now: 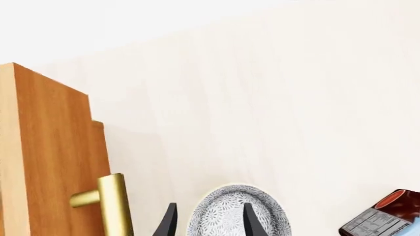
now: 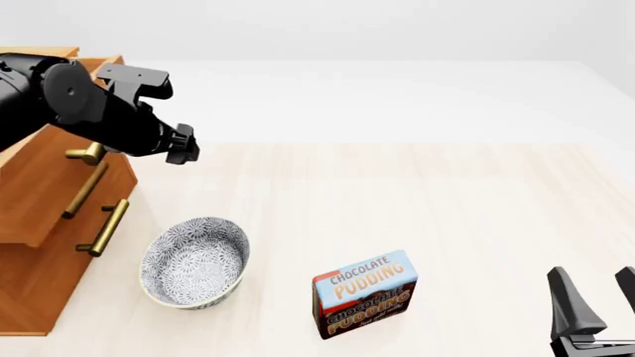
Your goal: Put the butter at the back in the top drawer of the cabinet and close it.
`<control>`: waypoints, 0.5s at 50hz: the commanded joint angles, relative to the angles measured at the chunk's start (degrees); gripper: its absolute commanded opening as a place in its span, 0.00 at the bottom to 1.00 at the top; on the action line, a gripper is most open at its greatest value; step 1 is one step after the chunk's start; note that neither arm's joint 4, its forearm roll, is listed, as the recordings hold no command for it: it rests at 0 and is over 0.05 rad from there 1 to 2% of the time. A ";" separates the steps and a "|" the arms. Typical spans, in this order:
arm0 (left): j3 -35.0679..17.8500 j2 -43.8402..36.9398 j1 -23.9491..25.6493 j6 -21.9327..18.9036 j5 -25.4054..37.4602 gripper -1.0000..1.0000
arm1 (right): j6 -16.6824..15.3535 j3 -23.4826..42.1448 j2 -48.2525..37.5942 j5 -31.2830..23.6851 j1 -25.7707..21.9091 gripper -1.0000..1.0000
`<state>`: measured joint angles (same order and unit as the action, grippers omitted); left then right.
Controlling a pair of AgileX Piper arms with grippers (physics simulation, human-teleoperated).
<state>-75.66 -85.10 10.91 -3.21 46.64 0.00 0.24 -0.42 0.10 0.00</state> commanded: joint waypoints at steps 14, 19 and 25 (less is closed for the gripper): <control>0.16 -2.49 -5.12 0.20 -2.25 1.00 | 0.00 0.00 0.00 0.00 0.00 1.00; 0.51 -2.52 -5.88 0.30 -2.66 1.00 | 0.00 0.00 0.00 0.00 0.00 1.00; 0.83 -1.81 -7.01 0.22 -2.59 1.00 | 0.00 0.00 0.00 0.00 0.00 1.00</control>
<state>-75.39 -86.29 5.78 -3.15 44.48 0.00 0.24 -0.42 0.10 0.00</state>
